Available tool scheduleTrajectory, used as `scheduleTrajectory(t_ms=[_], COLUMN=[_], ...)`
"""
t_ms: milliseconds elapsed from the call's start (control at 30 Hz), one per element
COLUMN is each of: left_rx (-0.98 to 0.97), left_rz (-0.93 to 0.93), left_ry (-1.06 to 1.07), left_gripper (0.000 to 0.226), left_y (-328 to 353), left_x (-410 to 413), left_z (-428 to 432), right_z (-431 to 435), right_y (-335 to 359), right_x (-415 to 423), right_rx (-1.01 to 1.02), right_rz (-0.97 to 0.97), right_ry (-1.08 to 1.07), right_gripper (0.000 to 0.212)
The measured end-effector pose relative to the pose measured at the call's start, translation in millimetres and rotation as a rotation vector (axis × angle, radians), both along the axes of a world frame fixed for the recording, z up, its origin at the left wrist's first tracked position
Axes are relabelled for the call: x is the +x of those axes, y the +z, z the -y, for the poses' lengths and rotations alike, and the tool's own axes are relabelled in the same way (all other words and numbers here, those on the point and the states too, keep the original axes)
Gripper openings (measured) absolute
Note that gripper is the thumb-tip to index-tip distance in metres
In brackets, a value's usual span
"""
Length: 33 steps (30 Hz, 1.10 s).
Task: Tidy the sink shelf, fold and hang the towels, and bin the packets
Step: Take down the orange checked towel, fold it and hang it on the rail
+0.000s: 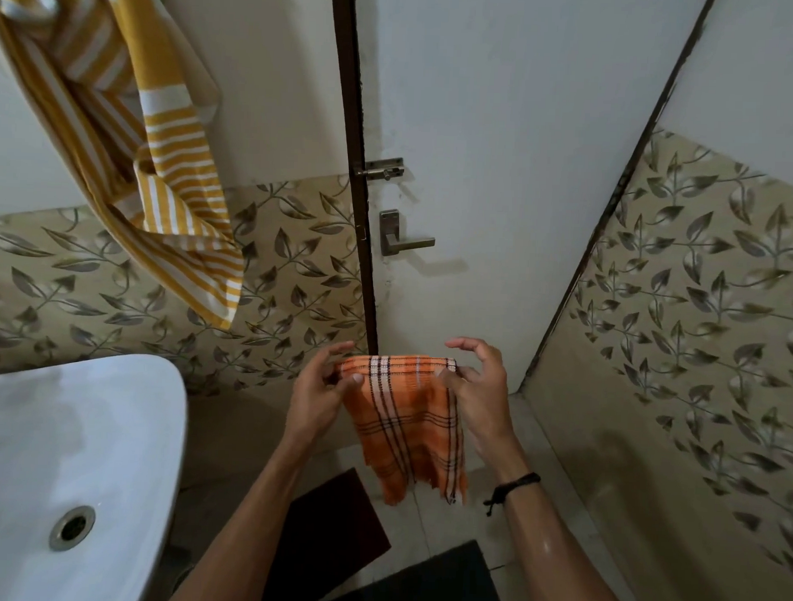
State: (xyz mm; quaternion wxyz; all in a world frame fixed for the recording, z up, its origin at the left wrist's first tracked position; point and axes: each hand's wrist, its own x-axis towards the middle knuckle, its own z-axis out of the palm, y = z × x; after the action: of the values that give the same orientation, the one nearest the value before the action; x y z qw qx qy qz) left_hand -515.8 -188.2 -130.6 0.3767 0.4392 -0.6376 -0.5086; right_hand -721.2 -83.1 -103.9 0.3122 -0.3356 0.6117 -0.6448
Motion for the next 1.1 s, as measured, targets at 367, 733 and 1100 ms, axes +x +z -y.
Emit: scheduleTrajectory(t_ms=[367, 733, 1100], left_rx=[-0.087, -0.146, -0.16], left_rz=[-0.096, 0.001, 0.076], left_ry=[-0.014, -0.06, -0.039], left_gripper=[0.025, 0.029, 0.059], left_y=[36.9, 46.1, 53.2], left_x=[-12.2, -13.1, -23.8], left_z=[2.3, 13.7, 24.1], right_z=[2.4, 6.1, 17.2], right_y=[14.9, 39.3, 68.6], right_x=[-14.5, -13.8, -1.8], right_rx=[0.099, 0.24, 0.175], right_rz=[-0.54, -0.967, -0.719], right_ry=[0.084, 0.158, 0.246], right_gripper=[0.03, 0.037, 0.024])
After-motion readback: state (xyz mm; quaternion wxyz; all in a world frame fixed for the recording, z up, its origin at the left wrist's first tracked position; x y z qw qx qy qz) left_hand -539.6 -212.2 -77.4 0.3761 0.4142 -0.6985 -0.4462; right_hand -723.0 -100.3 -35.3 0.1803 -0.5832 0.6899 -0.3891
